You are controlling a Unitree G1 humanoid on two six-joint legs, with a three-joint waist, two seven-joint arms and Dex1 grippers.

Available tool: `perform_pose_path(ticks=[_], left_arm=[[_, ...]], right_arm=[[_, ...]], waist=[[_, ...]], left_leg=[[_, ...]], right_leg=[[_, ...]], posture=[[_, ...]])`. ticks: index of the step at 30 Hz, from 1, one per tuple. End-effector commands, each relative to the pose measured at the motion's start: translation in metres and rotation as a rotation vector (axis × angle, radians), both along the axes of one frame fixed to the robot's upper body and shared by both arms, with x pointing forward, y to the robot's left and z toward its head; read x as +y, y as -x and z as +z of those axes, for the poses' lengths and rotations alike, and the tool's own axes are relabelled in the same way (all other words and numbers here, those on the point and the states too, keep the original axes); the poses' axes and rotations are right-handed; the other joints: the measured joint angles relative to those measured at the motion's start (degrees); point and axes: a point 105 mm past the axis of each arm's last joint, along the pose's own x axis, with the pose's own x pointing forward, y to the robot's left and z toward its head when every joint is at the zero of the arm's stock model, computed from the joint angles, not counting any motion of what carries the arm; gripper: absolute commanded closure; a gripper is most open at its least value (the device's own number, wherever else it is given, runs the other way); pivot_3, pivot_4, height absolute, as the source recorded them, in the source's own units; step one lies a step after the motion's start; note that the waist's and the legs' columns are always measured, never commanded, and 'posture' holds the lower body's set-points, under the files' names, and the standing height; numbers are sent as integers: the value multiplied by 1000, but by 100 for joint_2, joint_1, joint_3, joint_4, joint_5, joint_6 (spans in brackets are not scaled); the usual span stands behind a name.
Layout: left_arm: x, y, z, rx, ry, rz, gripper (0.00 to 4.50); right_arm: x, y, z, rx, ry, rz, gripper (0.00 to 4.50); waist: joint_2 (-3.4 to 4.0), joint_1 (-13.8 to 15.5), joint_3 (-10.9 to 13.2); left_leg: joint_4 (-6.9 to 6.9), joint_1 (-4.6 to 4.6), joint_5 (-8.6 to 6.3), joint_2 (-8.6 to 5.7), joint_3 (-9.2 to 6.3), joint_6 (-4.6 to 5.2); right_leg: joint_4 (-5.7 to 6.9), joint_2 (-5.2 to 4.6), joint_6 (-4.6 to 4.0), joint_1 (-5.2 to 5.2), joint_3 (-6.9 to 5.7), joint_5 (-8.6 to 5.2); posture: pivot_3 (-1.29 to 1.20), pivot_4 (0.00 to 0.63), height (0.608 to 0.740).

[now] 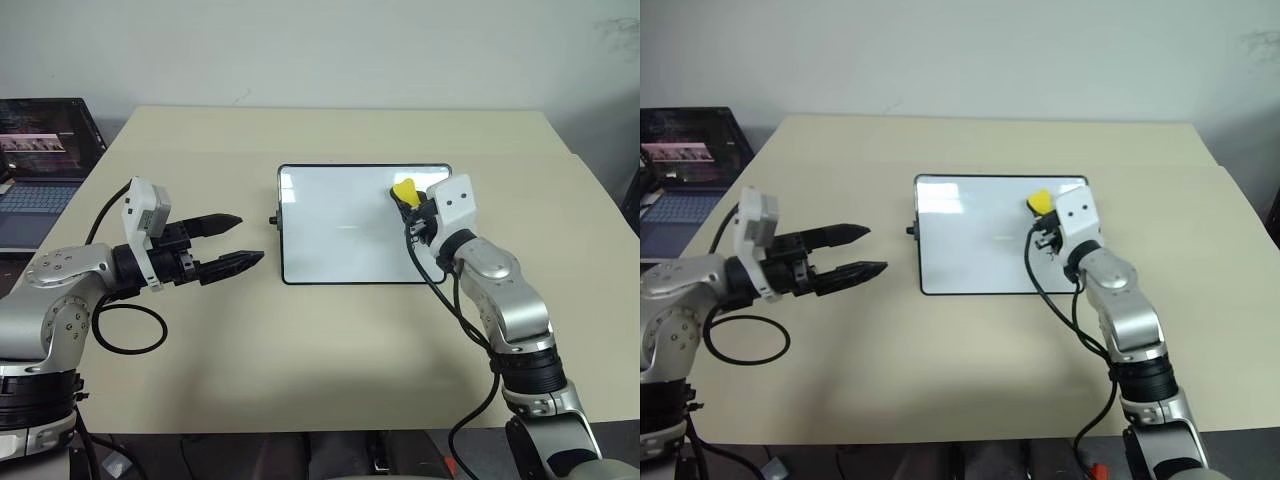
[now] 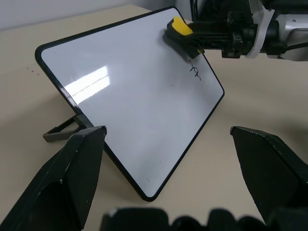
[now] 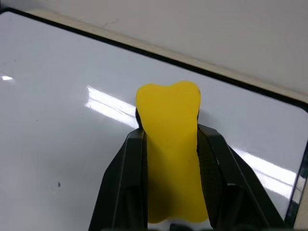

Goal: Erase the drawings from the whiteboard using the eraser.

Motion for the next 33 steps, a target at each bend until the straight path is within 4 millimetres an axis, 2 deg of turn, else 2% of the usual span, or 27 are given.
perform_pose_path(ticks=[1, 9, 14, 20, 30, 33], left_arm=[[-2, 1, 8, -35, -13, -10, 0], [-2, 0, 8, -36, -11, -8, 0], [-2, 0, 8, -35, -12, -8, 0], [0, -1, 8, -35, -14, -3, 0], [1, -3, 8, -37, -16, -3, 0], [0, -5, 9, -37, -19, -7, 0]], right_arm=[[3, 0, 15, -68, 13, -8, 3434], [-5, -7, 10, -113, 22, -63, 3434], [-7, -9, 0, -104, 31, -78, 3434], [-6, -5, -24, -58, 23, -65, 3434], [-20, 9, -65, 37, 65, -67, 3434], [-24, 22, -89, 120, 129, -26, 3434]], waist=[[0, 2, 0], [0, 1, 0], [0, -1, 0], [-4, 0, -3], [-41, 1, -26], [-52, 9, -35]], left_leg=[[0, -1, 0, 0, 0, 0], [0, -2, 0, -1, 0, 0], [-1, -2, 0, -1, 1, 0], [0, -1, 0, 0, 0, 0], [2, 15, 0, 0, 2, 0], [3, 19, 0, 0, 3, 0]], right_leg=[[0, 0, -1, 0, 0, 0], [-1, -1, -1, 0, 0, 1], [-1, -1, -1, -1, 0, 1], [0, -1, 0, 0, 0, 0], [2, -1, 21, 12, 4, -12], [2, -1, 22, 15, 5, -13]], posture=[[0, 150, 740], [0, 150, 740], [0, 150, 740], [0, 150, 740], [0, 150, 740], [0, 150, 740]])
